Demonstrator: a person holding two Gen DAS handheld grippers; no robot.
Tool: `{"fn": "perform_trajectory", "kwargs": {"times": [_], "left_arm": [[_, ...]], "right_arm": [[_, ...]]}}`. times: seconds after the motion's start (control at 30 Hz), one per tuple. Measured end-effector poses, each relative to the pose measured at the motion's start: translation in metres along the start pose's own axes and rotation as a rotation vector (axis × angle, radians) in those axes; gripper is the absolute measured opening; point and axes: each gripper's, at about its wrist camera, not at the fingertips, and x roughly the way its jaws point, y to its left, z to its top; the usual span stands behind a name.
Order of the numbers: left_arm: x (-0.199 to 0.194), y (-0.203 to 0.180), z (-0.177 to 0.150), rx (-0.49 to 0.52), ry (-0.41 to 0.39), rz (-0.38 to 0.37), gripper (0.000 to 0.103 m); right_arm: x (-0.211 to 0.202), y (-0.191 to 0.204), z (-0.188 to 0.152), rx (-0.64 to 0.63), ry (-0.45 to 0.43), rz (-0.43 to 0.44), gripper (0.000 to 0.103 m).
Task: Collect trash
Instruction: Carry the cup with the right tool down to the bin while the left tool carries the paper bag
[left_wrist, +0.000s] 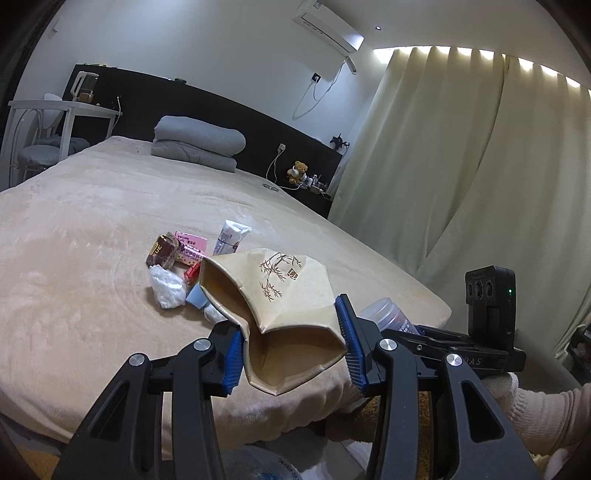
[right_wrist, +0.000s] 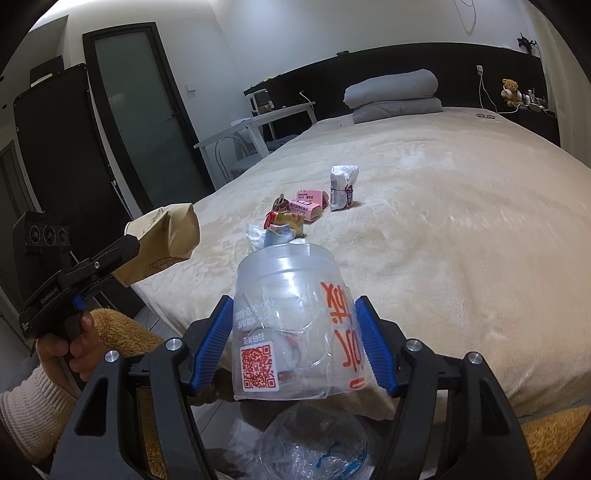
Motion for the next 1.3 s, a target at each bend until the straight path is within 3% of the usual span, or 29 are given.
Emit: {"fn": "perform_trajectory", "kwargs": {"times": [0.23, 0.63, 1.0, 1.3], "left_arm": [[-0.025, -0.015, -0.024, -0.009, 0.006, 0.015, 0.044], [-0.036, -0.042, -0.061, 0.008, 0.090, 0.059, 0.044], [-0.008, -0.039, -0.091, -0.059, 0.293, 0.101, 0.044], [0.029, -0.018, -0.119, -0.146, 0.503, 0.140, 0.044]], "right_arm": [[-0.015, 0.014, -0.022, 0.003, 0.008, -0.024, 0.067], [-0.024, 0.026, -0.044, 0.006, 0.053, -0.030, 0.067], [-0.022, 0.025, -0.059, 0.046, 0.108, -0.051, 0.067], [0.012, 0.010, -0.071, 0.133, 0.251, -0.088, 0.067]]}}
